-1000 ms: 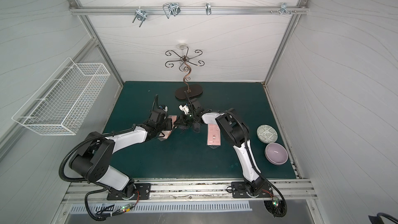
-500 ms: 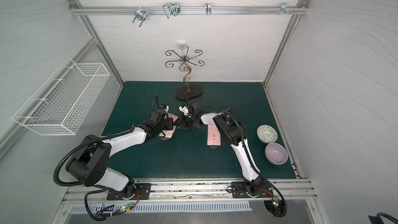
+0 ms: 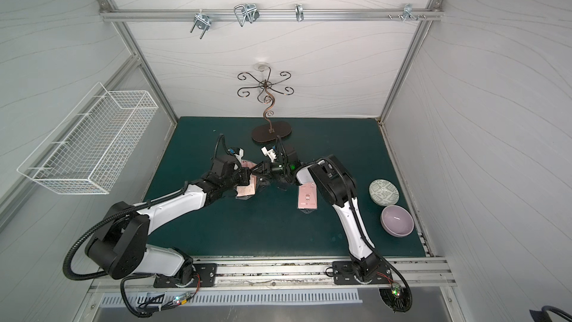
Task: Open the ruler set and take out the ruler
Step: Take out the ruler from the ruler set bag.
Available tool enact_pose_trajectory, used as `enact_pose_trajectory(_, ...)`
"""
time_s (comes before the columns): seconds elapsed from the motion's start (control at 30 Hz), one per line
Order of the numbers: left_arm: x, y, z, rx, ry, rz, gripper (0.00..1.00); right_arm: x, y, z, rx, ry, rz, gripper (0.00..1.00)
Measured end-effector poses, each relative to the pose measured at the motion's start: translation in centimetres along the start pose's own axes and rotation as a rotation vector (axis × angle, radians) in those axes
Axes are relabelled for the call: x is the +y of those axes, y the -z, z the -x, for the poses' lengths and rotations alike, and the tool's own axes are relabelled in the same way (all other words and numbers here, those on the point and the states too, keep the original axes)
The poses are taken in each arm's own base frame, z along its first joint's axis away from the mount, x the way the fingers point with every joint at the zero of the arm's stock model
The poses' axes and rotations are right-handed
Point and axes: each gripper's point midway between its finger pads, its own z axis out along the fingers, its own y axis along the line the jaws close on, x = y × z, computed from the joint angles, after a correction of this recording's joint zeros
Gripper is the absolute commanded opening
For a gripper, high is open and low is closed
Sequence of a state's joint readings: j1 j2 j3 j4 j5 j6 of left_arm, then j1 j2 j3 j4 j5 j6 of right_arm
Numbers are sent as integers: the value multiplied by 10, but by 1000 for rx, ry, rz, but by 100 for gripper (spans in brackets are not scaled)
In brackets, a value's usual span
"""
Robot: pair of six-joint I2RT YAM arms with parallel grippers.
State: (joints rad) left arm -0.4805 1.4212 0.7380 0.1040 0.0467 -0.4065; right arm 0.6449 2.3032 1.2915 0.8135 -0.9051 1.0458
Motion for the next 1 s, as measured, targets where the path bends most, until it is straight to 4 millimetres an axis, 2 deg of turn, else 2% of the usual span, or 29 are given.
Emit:
enact_pose_trajectory(0.23, -13, 1, -1, 18, 20, -83, 0, 2, -2, -5, 32, 32, 52, 37)
enact_pose_trajectory(0.53, -27, 5, 9, -8, 22, -176, 0, 19, -1, -6, 53, 56, 158, 35)
enact_pose_trajectory(0.87, -36, 18, 19, -87, 25, -299, 0, 38, -7, -6, 97, 64, 257, 35)
enact_pose_trajectory(0.93, -40, 20, 24, -105, 29, -330, 0, 43, -7, -3, 96, 72, 266, 27)
enact_pose_trajectory(1.0, -44, 22, 27, -113, 32, -358, 0, 47, -7, -1, 97, 76, 274, 11)
